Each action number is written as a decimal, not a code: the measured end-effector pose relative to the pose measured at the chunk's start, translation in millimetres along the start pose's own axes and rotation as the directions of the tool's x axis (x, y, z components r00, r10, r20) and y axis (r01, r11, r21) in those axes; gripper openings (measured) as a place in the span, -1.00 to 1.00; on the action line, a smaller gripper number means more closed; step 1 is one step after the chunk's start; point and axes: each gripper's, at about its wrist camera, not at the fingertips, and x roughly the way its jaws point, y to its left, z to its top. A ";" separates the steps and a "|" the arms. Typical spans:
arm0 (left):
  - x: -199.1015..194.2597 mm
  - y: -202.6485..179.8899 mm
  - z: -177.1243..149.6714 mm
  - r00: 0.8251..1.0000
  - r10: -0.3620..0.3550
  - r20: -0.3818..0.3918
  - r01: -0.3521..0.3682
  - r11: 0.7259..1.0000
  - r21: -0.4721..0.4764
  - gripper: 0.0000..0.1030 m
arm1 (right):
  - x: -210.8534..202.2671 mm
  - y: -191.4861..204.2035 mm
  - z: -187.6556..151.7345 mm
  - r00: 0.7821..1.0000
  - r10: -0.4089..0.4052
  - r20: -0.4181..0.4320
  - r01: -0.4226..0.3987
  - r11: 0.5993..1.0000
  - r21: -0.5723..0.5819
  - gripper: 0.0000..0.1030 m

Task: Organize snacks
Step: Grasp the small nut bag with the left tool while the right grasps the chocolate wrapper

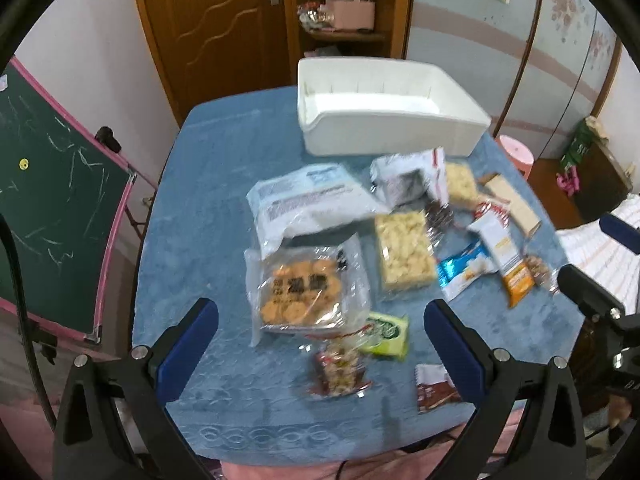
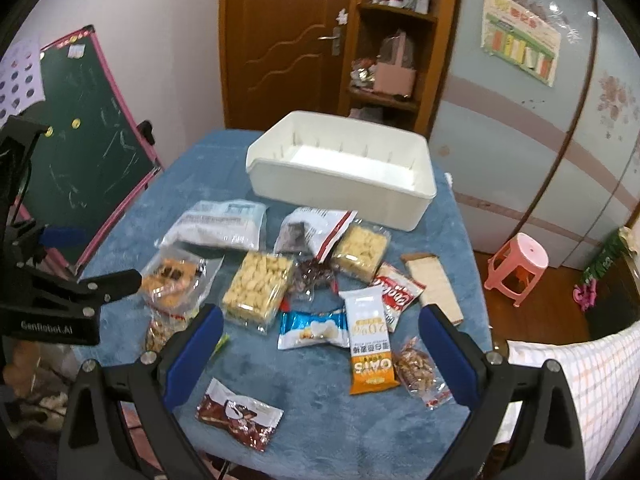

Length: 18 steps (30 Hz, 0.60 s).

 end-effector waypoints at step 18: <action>70.5 58.3 -65.5 0.953 -0.125 -0.278 0.107 0.991 -0.078 0.96 | 69.5 53.7 -75.7 0.924 0.259 -0.280 -0.366 0.807 -0.463 0.84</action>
